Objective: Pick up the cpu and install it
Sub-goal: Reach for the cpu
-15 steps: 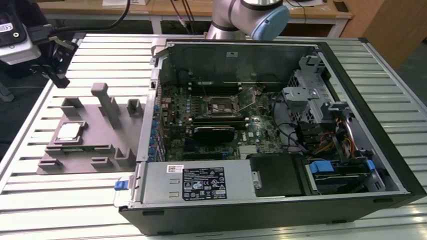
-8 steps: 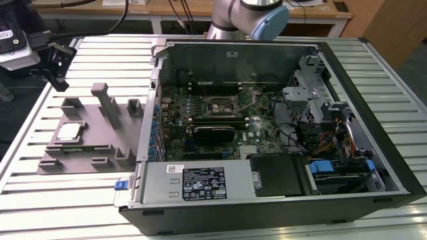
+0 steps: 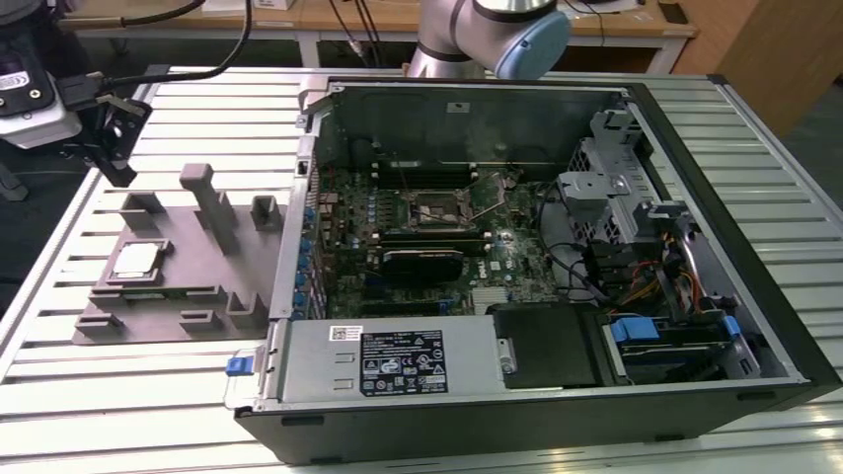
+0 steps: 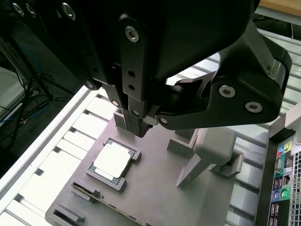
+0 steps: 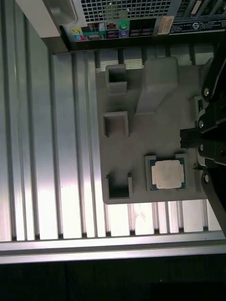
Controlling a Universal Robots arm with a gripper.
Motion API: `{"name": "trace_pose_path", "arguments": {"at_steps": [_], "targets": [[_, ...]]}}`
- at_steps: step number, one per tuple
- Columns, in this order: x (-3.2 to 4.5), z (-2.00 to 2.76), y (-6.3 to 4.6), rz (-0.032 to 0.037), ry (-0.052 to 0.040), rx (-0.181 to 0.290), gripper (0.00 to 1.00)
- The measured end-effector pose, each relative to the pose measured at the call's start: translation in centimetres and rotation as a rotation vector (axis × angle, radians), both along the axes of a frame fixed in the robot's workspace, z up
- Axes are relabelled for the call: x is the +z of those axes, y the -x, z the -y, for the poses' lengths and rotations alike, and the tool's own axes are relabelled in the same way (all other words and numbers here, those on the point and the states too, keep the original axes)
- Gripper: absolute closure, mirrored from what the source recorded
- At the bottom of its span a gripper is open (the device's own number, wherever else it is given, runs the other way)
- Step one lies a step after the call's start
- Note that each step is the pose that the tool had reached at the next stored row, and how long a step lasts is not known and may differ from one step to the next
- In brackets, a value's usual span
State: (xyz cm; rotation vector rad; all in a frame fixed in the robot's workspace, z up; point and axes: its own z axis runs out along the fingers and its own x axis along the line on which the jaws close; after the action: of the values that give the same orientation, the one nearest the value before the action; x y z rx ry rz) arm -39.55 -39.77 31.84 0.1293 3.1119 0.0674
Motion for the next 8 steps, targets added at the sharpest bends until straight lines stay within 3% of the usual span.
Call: {"name": "trace_pose_path", "arguments": {"at_steps": [8], "targets": [[-0.73,-0.12,0.14,0.0001,0.0000,0.000,0.89]]}}
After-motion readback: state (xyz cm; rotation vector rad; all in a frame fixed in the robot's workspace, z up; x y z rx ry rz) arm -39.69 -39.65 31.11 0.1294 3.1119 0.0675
